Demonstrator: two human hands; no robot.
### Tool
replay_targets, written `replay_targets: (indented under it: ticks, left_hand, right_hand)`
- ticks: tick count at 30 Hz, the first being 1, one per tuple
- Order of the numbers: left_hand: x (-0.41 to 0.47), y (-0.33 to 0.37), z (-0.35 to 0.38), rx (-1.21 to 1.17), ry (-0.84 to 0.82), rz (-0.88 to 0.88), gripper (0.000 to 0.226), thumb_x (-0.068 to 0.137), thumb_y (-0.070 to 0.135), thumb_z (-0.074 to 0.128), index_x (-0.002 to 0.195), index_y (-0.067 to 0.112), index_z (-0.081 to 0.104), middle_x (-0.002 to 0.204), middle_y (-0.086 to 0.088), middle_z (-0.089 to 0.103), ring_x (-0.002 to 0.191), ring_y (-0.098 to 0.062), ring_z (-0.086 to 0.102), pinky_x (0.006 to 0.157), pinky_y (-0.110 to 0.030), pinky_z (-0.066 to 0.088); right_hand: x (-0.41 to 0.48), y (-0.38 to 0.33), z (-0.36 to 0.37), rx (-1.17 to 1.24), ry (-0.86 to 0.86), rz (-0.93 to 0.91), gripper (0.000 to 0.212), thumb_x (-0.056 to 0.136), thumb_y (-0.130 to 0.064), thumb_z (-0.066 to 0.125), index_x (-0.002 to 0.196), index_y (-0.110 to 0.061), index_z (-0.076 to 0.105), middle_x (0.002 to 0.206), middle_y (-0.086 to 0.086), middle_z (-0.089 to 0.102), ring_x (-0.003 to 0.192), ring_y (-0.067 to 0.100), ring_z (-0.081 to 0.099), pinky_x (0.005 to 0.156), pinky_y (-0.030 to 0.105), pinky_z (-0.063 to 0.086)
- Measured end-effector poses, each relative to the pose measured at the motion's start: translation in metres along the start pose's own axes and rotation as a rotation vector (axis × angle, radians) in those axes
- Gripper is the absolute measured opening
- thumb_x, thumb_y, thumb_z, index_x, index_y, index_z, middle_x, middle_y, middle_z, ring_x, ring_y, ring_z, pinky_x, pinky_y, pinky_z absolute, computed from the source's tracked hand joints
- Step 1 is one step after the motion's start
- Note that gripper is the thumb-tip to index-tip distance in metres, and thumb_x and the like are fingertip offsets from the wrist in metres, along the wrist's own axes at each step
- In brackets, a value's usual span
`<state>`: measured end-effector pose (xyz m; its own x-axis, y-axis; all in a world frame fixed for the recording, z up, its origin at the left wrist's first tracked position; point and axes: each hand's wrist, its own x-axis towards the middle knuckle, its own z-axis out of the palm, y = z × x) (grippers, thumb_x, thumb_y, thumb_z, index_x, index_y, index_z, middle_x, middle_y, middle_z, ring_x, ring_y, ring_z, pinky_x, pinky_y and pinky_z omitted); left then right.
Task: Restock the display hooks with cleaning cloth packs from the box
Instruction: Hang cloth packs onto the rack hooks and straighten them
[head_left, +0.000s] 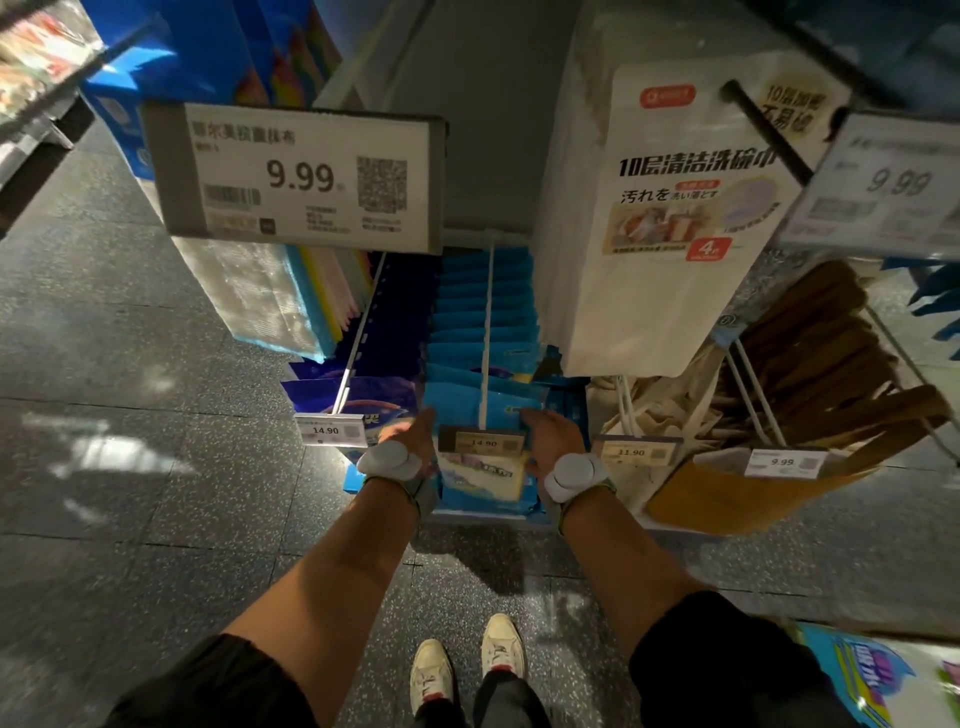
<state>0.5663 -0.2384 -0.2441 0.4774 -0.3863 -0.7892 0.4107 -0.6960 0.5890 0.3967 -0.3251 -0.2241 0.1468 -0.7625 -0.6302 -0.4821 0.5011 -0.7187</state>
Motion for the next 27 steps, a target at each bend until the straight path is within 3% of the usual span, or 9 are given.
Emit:
replay_targets:
  ticks: [2, 4, 6, 9, 11, 17, 23, 26, 27]
  left_hand:
    - [-0.006, -0.005, 0.004, -0.078, -0.111, -0.112, 0.052, 0.101, 0.063, 0.044, 0.112, 0.015, 0.059, 0.090, -0.011, 0.061, 0.059, -0.020, 0.053, 0.045, -0.027, 0.053]
    - [-0.008, -0.012, 0.005, -0.136, -0.257, -0.164, 0.064, 0.101, 0.069, 0.034, 0.101, 0.010, 0.061, 0.086, -0.009, 0.057, 0.069, -0.024, 0.055, 0.063, -0.034, 0.051]
    - [0.001, -0.019, 0.005, -0.153, -0.327, -0.138, 0.069, 0.102, 0.068, 0.028, 0.112, 0.012, 0.065, 0.114, -0.012, 0.063, 0.106, -0.032, 0.059, 0.090, -0.046, 0.047]
    - [0.014, -0.018, 0.009, -0.223, -0.330, -0.043, 0.067, 0.101, 0.067, 0.036, 0.133, 0.016, 0.065, 0.139, -0.010, 0.062, 0.131, -0.036, 0.053, 0.096, -0.051, 0.046]
    - [0.015, -0.011, 0.012, -0.294, -0.348, 0.017, 0.064, 0.097, 0.066, 0.044, 0.135, 0.019, 0.063, 0.142, -0.006, 0.062, 0.129, -0.039, 0.056, 0.091, -0.050, 0.051]
    - [0.010, -0.007, 0.022, -0.370, -0.370, 0.009, 0.053, 0.105, 0.057, 0.035, 0.133, 0.022, 0.062, 0.151, -0.002, 0.053, 0.134, -0.039, 0.050, 0.113, -0.063, 0.035]
    - [-0.009, -0.017, 0.007, -0.161, -0.337, -0.089, 0.054, 0.103, 0.065, 0.036, 0.113, 0.022, 0.067, 0.118, -0.005, 0.065, 0.102, -0.027, 0.059, 0.089, -0.046, 0.049]
    - [-0.026, -0.016, 0.003, -0.040, -0.346, -0.150, 0.047, 0.108, 0.049, 0.035, 0.094, 0.012, 0.061, 0.098, -0.006, 0.061, 0.084, -0.024, 0.057, 0.079, -0.040, 0.047]
    - [-0.033, -0.015, 0.003, -0.025, -0.307, -0.166, 0.045, 0.109, 0.043, 0.035, 0.089, 0.011, 0.058, 0.093, -0.007, 0.060, 0.080, -0.024, 0.057, 0.075, -0.038, 0.046]
  right_hand:
    - [0.004, 0.000, 0.000, -0.200, -0.070, -0.045, 0.041, 0.098, -0.012, 0.058, 0.138, -0.003, 0.056, 0.140, 0.021, 0.057, 0.131, 0.039, 0.053, 0.110, 0.044, 0.043]
    - [0.012, -0.004, 0.001, -0.211, -0.077, -0.049, 0.041, 0.101, -0.008, 0.054, 0.142, -0.005, 0.052, 0.147, 0.019, 0.050, 0.137, 0.036, 0.047, 0.115, 0.038, 0.037]
    - [0.018, -0.009, 0.002, -0.255, -0.058, -0.093, 0.040, 0.102, -0.011, 0.053, 0.142, -0.007, 0.053, 0.149, 0.017, 0.049, 0.138, 0.031, 0.047, 0.114, 0.030, 0.034]
    - [0.024, -0.014, 0.001, -0.313, -0.021, -0.161, 0.040, 0.106, -0.012, 0.045, 0.145, -0.007, 0.048, 0.153, 0.016, 0.044, 0.141, 0.030, 0.043, 0.114, 0.029, 0.031]
    - [0.026, -0.018, 0.002, -0.317, -0.015, -0.204, 0.040, 0.107, -0.015, 0.042, 0.145, -0.006, 0.047, 0.154, 0.016, 0.043, 0.142, 0.030, 0.041, 0.114, 0.029, 0.030]
    - [0.016, -0.033, 0.000, -0.135, 0.053, -0.173, 0.037, 0.106, -0.011, 0.042, 0.139, -0.001, 0.052, 0.142, 0.018, 0.056, 0.133, 0.031, 0.051, 0.102, 0.026, 0.041]
    - [-0.024, -0.050, -0.006, 0.238, -0.036, -0.137, 0.051, 0.101, -0.017, 0.055, 0.147, -0.001, 0.038, 0.136, 0.000, 0.049, 0.126, 0.022, 0.050, 0.090, 0.018, 0.041]
    - [-0.037, -0.048, -0.010, 0.278, -0.037, -0.115, 0.075, 0.076, -0.048, 0.065, 0.141, -0.013, 0.052, 0.137, 0.002, 0.057, 0.119, 0.024, 0.058, 0.103, 0.038, 0.047]
    - [-0.046, -0.048, -0.015, 0.253, -0.043, -0.132, 0.068, 0.075, -0.050, 0.064, 0.134, -0.015, 0.058, 0.131, 0.002, 0.060, 0.114, 0.022, 0.059, 0.101, 0.039, 0.048]
